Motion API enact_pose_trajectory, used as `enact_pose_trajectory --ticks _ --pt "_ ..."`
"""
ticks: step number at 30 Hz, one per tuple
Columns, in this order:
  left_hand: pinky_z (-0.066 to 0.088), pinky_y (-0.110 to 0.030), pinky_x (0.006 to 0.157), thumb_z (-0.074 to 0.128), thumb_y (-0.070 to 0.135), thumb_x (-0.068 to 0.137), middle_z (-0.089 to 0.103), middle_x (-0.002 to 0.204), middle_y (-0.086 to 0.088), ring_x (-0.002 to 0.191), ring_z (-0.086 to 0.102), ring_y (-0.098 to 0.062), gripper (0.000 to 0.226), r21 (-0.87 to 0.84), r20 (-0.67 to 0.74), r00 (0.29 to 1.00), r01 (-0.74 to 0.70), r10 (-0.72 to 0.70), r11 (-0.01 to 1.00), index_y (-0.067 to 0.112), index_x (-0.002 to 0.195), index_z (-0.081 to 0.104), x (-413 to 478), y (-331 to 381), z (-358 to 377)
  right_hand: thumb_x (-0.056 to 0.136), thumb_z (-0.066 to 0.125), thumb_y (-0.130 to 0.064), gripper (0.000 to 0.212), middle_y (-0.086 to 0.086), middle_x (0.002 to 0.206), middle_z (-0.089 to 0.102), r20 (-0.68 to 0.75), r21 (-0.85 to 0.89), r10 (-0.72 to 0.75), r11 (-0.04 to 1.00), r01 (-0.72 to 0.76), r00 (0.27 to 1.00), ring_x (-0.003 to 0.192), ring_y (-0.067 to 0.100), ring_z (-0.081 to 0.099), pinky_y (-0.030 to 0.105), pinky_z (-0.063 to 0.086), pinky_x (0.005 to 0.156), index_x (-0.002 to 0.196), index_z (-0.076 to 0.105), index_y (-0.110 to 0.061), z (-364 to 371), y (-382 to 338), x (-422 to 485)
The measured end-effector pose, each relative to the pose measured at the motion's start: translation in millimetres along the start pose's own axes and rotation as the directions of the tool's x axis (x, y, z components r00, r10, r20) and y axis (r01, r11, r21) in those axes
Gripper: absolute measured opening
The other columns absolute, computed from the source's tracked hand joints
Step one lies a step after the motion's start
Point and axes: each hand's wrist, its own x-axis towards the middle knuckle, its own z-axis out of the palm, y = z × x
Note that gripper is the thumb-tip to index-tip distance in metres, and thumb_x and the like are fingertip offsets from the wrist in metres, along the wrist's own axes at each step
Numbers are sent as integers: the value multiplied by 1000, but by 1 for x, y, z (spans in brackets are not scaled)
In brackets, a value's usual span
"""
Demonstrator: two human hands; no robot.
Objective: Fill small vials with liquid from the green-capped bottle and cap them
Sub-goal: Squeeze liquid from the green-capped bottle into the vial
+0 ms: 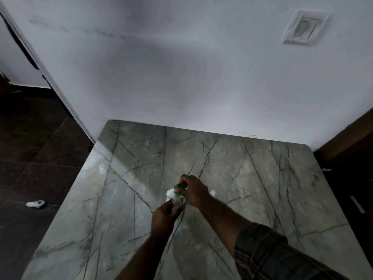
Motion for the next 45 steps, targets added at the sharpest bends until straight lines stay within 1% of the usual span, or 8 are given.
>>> enact_pose_trajectory --ticks 7,12,21,25,29,31,36,45 --pt "51 -22 62 75 42 82 73 76 11 68 66 0 23 11 -23 1000 -7 7 1000 30 101 74 -1 5 1 80 73 -46 25 -7 103 58 6 -33 -5 999 6 1000 96 13 57 41 41 94 92 60 -29 -8 -6 2" --pt "56 -31 68 73 47 82 73 78 10 70 67 -4 23 26 -8 1000 -3 3 1000 32 100 73 -1 3 1 83 71 -44 22 -9 102 61 12 -33 4 999 -4 1000 98 14 59 43 41 95 92 58 -29 -5 -7 -4" --pt "48 -16 60 74 44 82 73 78 12 70 66 -2 23 6 1 1000 5 -5 1000 32 102 73 -3 7 -2 84 72 -41 24 -4 101 64 25 -31 -21 999 22 999 96 16 60 43 48 93 94 60 -23 -10 -11 -6" --pt "50 -24 62 75 43 82 73 77 8 70 67 -4 24 26 -28 1000 6 -5 1000 27 100 75 -5 7 0 84 70 -41 24 -5 103 63 0 -27 -30 999 30 1000 99 16 60 41 44 94 96 60 -23 -9 -10 -11" --pt "49 -21 60 74 44 82 72 75 11 69 66 -1 22 12 -31 1000 -5 5 1000 29 98 74 -4 10 -1 83 72 -40 24 -4 103 64 -13 -16 -40 999 40 999 96 14 59 34 42 87 96 62 -22 -14 -14 -9" --pt "50 -20 61 74 44 82 72 76 12 69 66 -1 22 3 -21 1000 -3 3 1000 30 99 74 -3 10 -1 84 71 -40 24 -3 103 64 -10 -8 -37 999 37 999 96 15 60 36 44 87 95 62 -21 -13 -12 -10" --pt "54 -32 64 73 42 84 73 77 6 69 67 -8 23 0 -8 1000 5 -5 1000 25 98 75 -4 8 0 83 70 -41 22 -6 101 63 -6 -16 -30 999 30 1000 96 14 59 38 43 91 93 59 -25 -9 -11 -11" --pt "50 -21 61 73 40 84 73 77 9 69 66 -4 22 -5 8 1000 -16 16 1000 28 102 73 -3 14 -5 85 70 -42 24 -5 103 64 0 -27 -33 999 33 999 99 16 60 45 46 96 96 60 -23 -13 -13 -10"
